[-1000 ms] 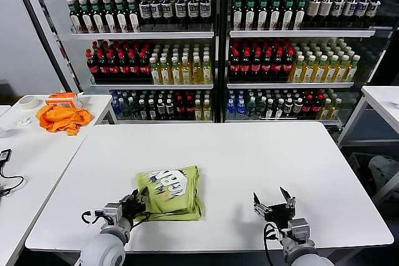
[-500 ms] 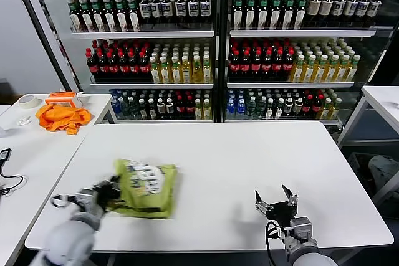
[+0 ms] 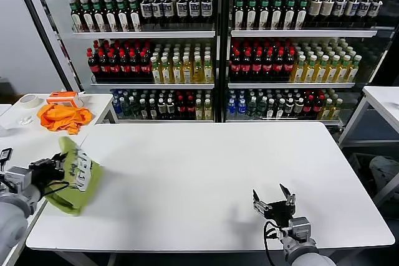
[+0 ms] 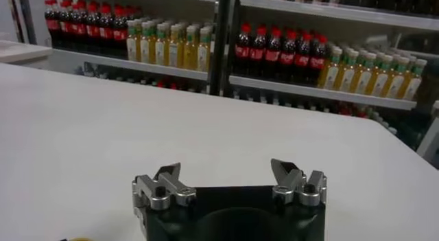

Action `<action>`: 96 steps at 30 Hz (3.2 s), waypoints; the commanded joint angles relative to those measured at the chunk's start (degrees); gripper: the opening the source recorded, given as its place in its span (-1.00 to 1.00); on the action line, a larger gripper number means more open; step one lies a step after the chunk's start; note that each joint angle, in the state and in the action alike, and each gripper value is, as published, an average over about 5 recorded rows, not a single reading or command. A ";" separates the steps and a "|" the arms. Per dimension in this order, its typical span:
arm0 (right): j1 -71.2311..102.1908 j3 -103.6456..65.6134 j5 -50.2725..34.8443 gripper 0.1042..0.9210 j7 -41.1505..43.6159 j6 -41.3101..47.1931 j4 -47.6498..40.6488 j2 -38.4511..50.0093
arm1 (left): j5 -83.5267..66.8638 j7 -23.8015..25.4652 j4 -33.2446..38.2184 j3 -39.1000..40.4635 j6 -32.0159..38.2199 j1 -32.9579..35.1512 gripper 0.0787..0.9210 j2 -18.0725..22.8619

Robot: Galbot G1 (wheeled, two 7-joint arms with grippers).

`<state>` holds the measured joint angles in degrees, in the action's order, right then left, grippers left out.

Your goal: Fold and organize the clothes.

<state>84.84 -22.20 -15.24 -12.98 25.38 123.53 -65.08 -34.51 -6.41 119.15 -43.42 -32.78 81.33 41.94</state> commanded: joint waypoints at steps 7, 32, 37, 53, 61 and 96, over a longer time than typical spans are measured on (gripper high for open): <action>2.23 -1.96 0.56 0.76 0.01 -0.12 1.31 -0.32 | 9.57 -1.82 5.00 28.42 -0.35 -9.27 -0.95 21.36; -3.76 2.54 -6.39 0.76 -1.29 1.71 0.74 -0.24 | 2.39 -5.45 -0.58 26.38 4.45 -17.42 -0.12 22.59; -10.10 9.84 -18.75 0.76 -1.48 3.10 -0.54 -1.93 | 10.47 1.18 -0.26 13.91 10.35 -9.80 0.23 15.94; -28.67 32.33 -31.65 0.76 -14.70 7.90 -16.58 -10.24 | 14.10 2.81 1.05 -0.86 12.15 3.79 0.77 16.09; -31.02 33.05 -31.66 0.76 -17.05 7.91 -21.25 -10.96 | 14.38 3.21 2.49 -0.90 11.93 5.24 0.77 18.08; -31.62 24.47 -27.96 -0.97 -16.08 7.87 -10.15 -5.70 | 15.74 3.29 1.25 0.78 12.32 4.57 0.77 19.60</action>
<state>53.87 7.89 -45.47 -31.22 31.33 106.31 -74.47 -18.98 -3.20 120.90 -42.90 -20.57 85.97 61.54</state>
